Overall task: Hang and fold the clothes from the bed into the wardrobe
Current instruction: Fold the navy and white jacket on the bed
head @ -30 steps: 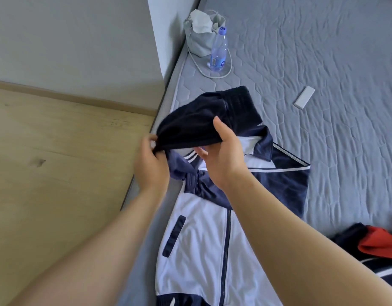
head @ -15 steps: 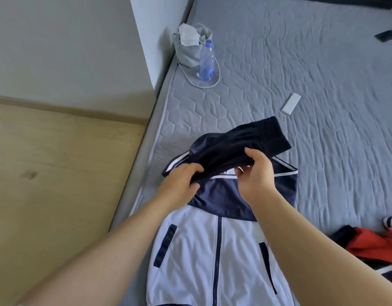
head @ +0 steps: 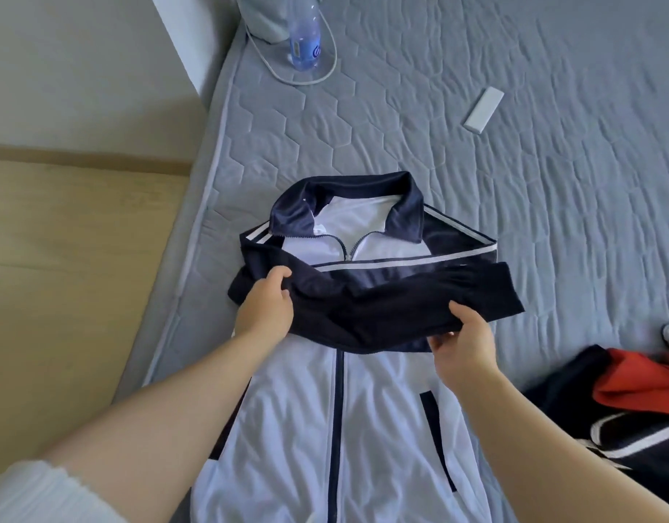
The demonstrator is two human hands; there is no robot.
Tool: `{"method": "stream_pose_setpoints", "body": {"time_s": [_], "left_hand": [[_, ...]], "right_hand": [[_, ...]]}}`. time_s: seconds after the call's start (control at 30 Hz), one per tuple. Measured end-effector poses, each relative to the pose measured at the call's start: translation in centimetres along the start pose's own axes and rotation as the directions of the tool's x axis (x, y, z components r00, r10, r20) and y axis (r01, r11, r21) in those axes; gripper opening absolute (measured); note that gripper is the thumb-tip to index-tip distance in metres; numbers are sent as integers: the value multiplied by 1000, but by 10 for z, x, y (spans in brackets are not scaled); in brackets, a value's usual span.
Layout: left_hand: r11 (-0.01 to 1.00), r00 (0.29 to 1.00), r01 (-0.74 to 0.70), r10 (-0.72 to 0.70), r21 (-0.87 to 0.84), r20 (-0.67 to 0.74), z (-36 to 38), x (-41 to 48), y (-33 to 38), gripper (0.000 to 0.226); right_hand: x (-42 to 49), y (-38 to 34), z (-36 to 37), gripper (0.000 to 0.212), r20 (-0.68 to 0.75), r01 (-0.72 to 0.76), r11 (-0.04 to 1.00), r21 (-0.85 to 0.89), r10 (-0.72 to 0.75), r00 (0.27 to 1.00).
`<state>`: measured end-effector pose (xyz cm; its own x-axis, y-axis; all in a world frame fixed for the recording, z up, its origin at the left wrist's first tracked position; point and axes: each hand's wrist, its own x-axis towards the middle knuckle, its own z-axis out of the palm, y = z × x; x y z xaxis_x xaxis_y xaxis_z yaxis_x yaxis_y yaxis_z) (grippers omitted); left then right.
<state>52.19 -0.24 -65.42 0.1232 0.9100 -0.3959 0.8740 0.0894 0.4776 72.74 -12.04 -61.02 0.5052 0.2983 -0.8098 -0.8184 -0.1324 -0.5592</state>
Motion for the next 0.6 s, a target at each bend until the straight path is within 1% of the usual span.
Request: {"method": "stream_pose_setpoints", "body": {"time_s": [0.07, 0.1, 0.17, 0.2, 0.23, 0.27, 0.3, 0.33, 0.37, 0.4, 0.47, 0.5, 0.53, 0.57, 0.6], "left_hand": [[996, 998, -43, 40, 81, 42, 9, 14, 1, 43], [993, 997, -38, 31, 110, 70, 13, 20, 2, 49], [993, 996, 27, -37, 114, 81, 20, 31, 7, 61], [990, 993, 79, -89, 121, 81, 21, 35, 10, 64], [979, 987, 115, -131, 167, 91, 22, 39, 12, 62], [961, 982, 122, -152, 249, 108, 23, 44, 14, 55], [936, 977, 113, -165, 333, 134, 23, 48, 16, 45], [916, 971, 113, -183, 384, 151, 21, 51, 18, 34], [916, 971, 118, -187, 383, 148, 20, 54, 21, 29], [935, 978, 116, -165, 334, 124, 19, 56, 23, 27], [984, 998, 66, -67, 162, 0, 20, 55, 26, 24], [996, 997, 35, -29, 88, -69, 22, 53, 26, 23], [998, 993, 12, -6, 55, -114, 23, 50, 24, 22], [997, 993, -9, 18, 76, -120, 25, 47, 21, 20], [989, 995, -37, 50, 146, -87, 28, 42, 16, 18]], "right_hand": [[18, 7, -7, 18, -24, -12, 1000, -16, 11, 1000], [27, 10, -10, 14, -34, -17, 999, -27, 16, 999], [44, 13, -11, 11, -87, -31, 997, -69, 25, 996], [51, 14, -11, 18, -136, -41, 995, -91, 28, 990], [56, 15, -12, 25, -191, -42, 992, -115, 19, 981], [61, 14, -12, 30, -232, -30, 990, -140, -4, 973], [65, 11, -13, 30, -237, -3, 986, -167, -38, 971], [68, 8, -15, 23, -218, 44, 981, -189, -85, 972], [69, 3, -18, 12, -194, 92, 975, -200, -131, 972], [70, -2, -20, 2, -177, 137, 973, -188, -171, 969], [72, -11, -29, 4, -168, 185, 973, -140, -207, 964], [74, -14, -33, 12, -172, 182, 976, -121, -201, 964], [77, -15, -38, 25, -160, 164, 978, -126, -183, 970], [80, -13, -42, 39, -144, 132, 979, -156, -155, 977], [83, -9, -47, 50, -143, 94, 969, -227, -128, 981]]}}
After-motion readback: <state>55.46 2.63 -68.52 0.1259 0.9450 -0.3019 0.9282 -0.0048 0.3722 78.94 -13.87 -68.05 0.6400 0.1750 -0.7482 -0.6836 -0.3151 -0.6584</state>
